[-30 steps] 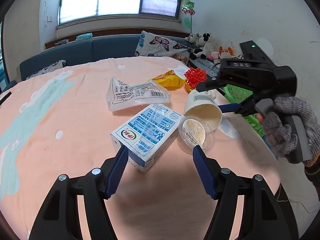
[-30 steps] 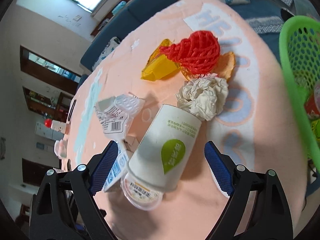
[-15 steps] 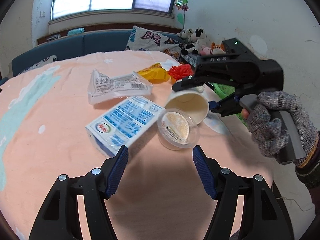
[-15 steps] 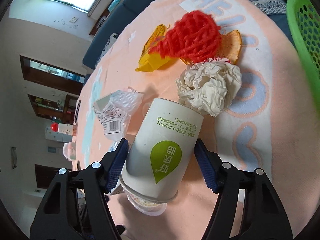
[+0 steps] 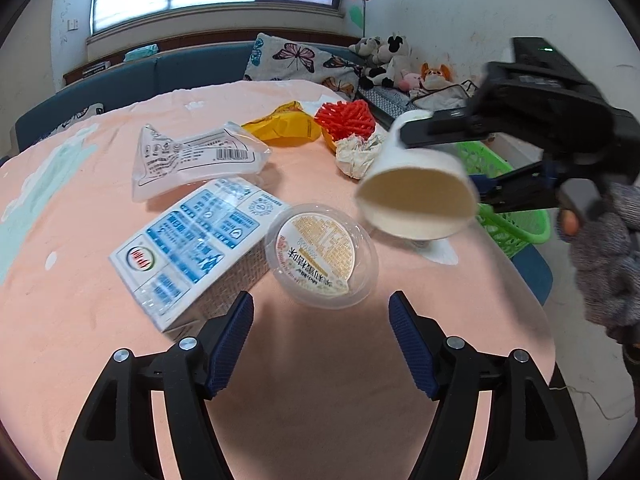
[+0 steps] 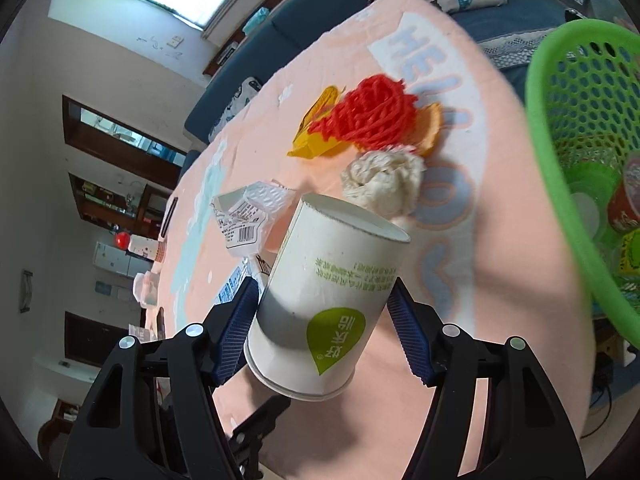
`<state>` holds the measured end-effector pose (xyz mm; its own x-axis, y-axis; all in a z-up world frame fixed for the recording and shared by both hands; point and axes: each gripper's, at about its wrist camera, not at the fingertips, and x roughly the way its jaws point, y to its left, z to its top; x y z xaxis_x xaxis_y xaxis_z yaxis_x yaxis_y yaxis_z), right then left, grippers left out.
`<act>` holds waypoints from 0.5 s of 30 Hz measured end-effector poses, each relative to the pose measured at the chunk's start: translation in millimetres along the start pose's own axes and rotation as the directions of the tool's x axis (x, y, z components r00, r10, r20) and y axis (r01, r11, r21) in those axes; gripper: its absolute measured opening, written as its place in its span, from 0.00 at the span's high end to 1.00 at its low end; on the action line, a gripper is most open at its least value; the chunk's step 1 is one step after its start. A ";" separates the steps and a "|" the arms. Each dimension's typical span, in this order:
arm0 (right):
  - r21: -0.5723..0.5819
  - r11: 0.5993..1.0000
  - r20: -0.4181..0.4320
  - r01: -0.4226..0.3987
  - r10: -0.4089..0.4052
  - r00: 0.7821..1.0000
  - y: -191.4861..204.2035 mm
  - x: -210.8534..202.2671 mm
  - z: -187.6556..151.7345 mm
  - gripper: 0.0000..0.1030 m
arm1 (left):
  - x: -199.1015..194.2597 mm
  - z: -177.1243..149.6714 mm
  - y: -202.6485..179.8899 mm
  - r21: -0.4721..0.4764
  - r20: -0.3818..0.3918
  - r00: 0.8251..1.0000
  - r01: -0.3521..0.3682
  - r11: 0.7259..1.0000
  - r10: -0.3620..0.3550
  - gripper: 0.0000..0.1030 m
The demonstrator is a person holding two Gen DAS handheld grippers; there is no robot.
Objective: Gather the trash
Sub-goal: 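Grasp the clear plastic tub with the left gripper while the right gripper carries the cup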
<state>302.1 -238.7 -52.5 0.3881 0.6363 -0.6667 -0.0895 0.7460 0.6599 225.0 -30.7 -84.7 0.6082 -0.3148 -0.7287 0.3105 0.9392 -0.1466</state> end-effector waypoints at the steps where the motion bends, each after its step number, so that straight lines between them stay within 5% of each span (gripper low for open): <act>1: 0.001 1.000 0.007 0.000 0.000 1.000 -2.0 -4.1 -0.3 0.36 | 2.5 1.5 -1.3 0.000 -0.004 1.000 -0.005 1.000 0.005 0.34; 15: -0.027 0.998 0.088 0.060 -0.057 0.994 -28.8 -50.6 -3.9 0.36 | 27.1 15.3 -14.8 0.048 -0.029 0.993 -0.115 0.992 0.117 0.34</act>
<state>281.4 -291.6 -39.1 0.4718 0.5727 -0.6704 -0.0907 0.7878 0.6092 248.1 -55.2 -92.0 0.6187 -0.1988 -0.7600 0.2731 0.9615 -0.0292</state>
